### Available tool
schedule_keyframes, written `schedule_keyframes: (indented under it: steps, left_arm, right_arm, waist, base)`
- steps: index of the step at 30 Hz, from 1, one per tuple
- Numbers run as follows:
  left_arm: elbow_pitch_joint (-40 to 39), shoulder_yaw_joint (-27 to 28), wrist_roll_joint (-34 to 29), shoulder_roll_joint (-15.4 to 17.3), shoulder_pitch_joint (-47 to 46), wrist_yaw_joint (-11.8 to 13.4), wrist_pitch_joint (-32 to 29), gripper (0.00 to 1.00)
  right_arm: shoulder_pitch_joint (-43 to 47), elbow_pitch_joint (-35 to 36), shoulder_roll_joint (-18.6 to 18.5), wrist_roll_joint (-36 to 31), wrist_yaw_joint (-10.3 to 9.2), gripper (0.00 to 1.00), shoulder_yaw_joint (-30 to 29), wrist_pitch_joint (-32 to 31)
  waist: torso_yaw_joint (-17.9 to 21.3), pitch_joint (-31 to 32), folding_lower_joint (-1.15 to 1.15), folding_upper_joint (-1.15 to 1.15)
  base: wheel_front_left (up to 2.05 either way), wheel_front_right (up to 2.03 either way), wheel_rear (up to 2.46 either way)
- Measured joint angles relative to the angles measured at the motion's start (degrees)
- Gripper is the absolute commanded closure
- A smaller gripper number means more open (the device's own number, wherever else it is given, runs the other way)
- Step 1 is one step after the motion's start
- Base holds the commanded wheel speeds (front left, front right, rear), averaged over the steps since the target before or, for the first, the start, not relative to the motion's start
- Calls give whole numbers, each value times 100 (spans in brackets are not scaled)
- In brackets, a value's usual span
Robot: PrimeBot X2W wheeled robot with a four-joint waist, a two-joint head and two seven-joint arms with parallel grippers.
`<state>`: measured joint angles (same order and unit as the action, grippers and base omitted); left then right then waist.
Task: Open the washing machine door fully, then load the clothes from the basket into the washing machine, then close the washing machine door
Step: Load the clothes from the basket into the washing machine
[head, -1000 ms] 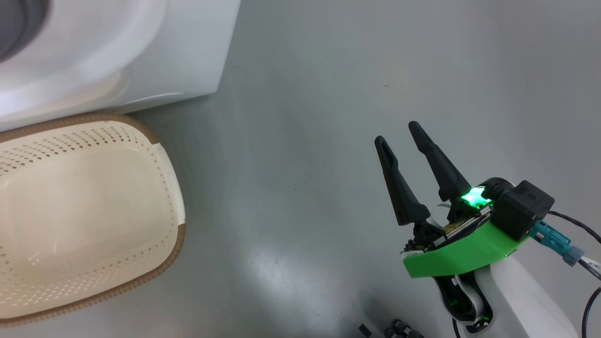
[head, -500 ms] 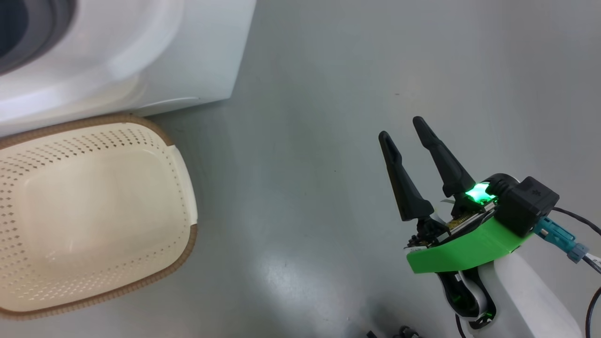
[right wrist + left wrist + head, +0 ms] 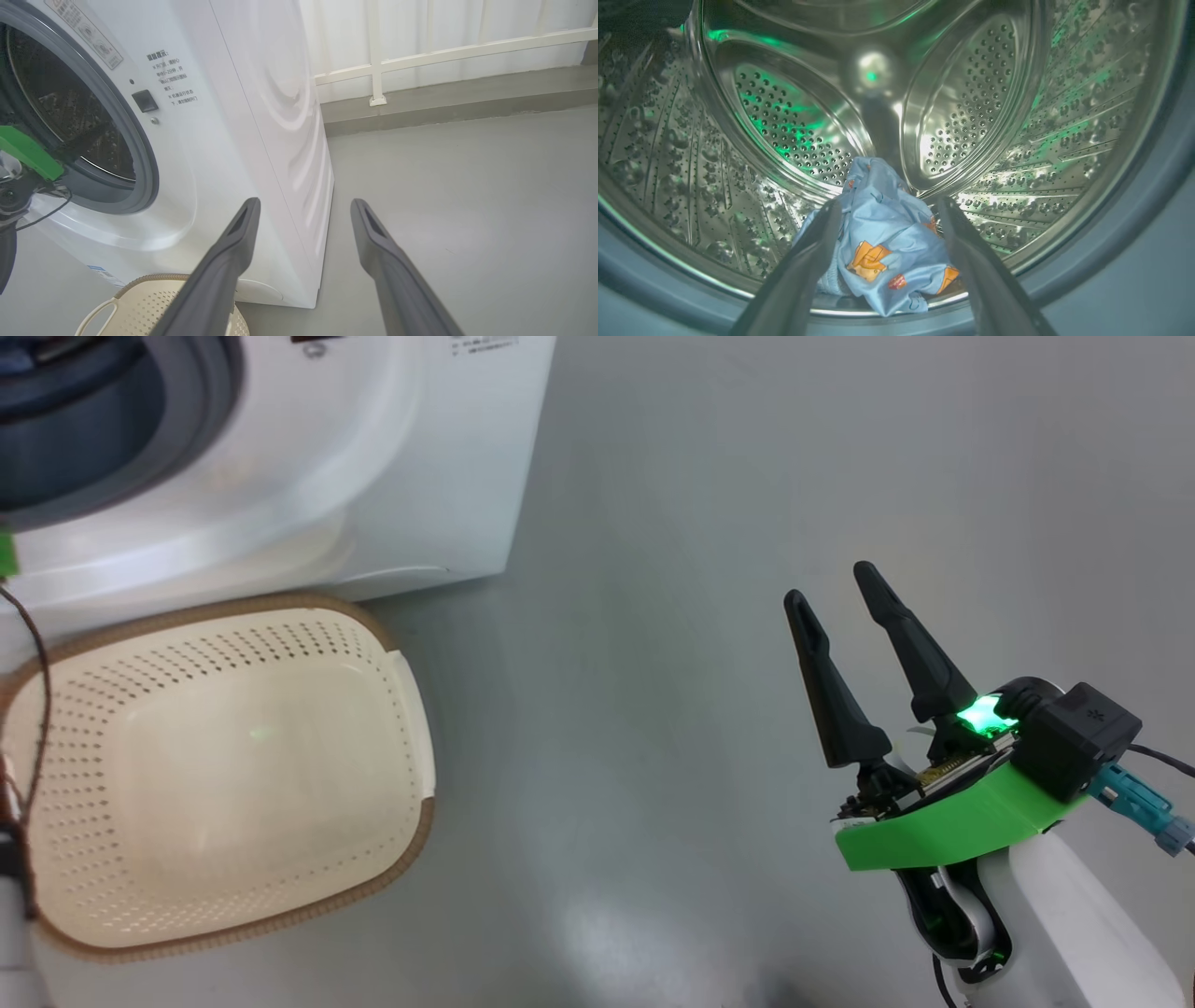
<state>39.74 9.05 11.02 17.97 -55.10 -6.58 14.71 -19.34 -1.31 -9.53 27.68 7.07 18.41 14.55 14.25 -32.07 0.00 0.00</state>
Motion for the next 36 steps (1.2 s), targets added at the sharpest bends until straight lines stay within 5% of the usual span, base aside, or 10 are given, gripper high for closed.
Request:
schedule_keyframes:
  steps: [16, 36]
  left_arm:
    - [-1023, 363, -265, -715, 1762, -73, 0, 0]
    - [-1791, 229, -331, -1082, 3811, -94, -1, 0]
  right_arm:
    - [481, -132, -308, 12, 0, 0, -134, 0]
    - [1292, -221, -579, 110, 0, 0, -297, 0]
  waist:
    - [-301, 882, 0, 0]
    - [-637, 2033, 0, 0]
  base:
    - [0, 0, 0]
    - [0, 0, 0]
